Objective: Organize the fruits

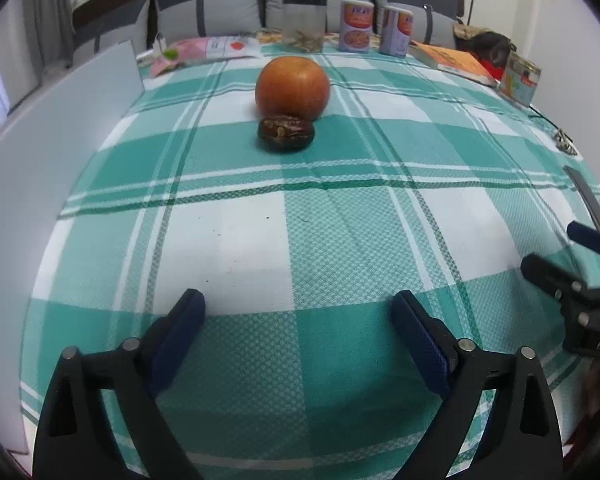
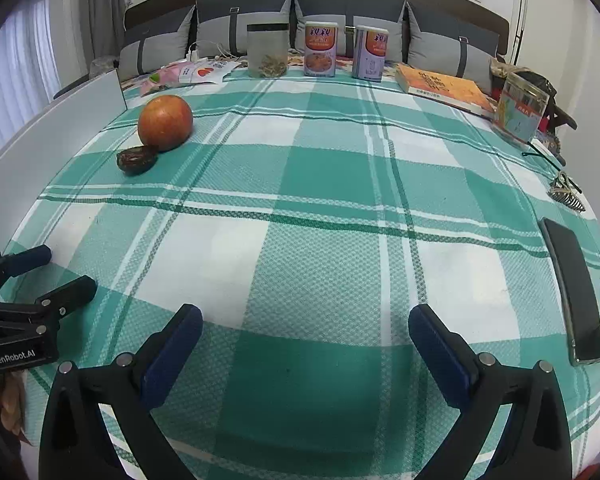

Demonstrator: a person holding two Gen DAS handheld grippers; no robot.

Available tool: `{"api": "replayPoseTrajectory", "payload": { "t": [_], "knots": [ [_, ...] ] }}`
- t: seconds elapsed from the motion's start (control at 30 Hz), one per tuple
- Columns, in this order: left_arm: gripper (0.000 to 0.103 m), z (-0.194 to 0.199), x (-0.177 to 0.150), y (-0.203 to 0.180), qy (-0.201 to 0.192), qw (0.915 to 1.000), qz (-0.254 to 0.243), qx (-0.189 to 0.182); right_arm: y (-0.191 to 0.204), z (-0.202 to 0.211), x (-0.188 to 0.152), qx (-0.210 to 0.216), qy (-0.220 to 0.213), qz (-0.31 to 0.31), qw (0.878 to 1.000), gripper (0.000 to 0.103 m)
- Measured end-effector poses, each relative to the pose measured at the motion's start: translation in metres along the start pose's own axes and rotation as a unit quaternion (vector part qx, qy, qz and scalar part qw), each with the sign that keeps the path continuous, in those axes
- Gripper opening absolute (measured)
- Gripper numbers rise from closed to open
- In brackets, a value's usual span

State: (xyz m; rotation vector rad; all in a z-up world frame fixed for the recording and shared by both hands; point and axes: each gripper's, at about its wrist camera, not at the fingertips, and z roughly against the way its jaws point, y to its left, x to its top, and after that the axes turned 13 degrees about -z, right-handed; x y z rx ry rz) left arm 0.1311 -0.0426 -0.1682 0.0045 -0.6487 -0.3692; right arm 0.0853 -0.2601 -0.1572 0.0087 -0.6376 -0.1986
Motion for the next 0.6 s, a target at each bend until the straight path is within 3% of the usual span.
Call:
{"api": "replayPoseTrajectory", "payload": {
  "t": [0.17,0.6],
  "knots": [
    [0.099,-0.0016,0.0006,-0.0021,0.002,1.0000,-0.004,0.005,0.0088,-0.0061,-0.0034,-0.009,0.006,0.021,1.000,0.102],
    [0.100,-0.0009,0.0002,-0.0026,0.003,1.0000,-0.004,0.007,0.0058,-0.0085,-0.0036,0.000,0.014,0.005,1.000,0.103]
  ]
}}
